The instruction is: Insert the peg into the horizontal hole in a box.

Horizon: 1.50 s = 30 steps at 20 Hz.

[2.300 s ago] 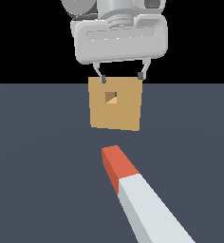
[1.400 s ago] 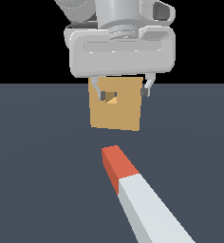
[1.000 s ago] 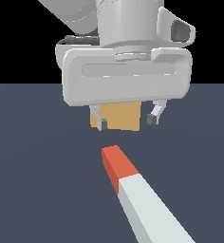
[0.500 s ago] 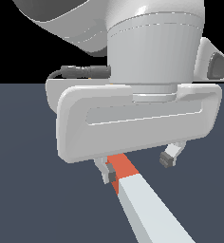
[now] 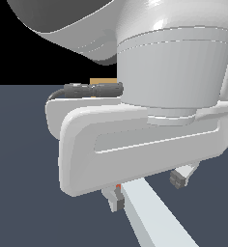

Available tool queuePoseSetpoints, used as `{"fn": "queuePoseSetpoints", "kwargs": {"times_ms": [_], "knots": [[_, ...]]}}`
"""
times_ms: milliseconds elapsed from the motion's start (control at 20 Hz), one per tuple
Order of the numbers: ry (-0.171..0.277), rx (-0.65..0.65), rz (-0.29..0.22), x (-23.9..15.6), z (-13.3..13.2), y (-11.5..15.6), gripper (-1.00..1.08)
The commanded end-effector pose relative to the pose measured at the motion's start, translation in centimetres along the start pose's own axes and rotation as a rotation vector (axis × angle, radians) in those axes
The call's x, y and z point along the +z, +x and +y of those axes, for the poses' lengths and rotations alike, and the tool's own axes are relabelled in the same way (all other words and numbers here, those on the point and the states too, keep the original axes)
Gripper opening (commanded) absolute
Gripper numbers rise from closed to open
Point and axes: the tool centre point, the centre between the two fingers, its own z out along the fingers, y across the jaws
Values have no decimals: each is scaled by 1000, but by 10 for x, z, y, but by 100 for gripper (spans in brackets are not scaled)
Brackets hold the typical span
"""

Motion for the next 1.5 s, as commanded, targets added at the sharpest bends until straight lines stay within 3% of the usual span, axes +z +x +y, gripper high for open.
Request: {"fn": "queuePoseSetpoints", "kwargs": {"times_ms": [0,950,1000,1450], "knots": [[-1,-1,0,-1,1,1,100],[-1,-1,0,50,1,0,100],[-1,-1,0,50,1,0,-100],[-1,-1,0,50,1,0,-100]]}}
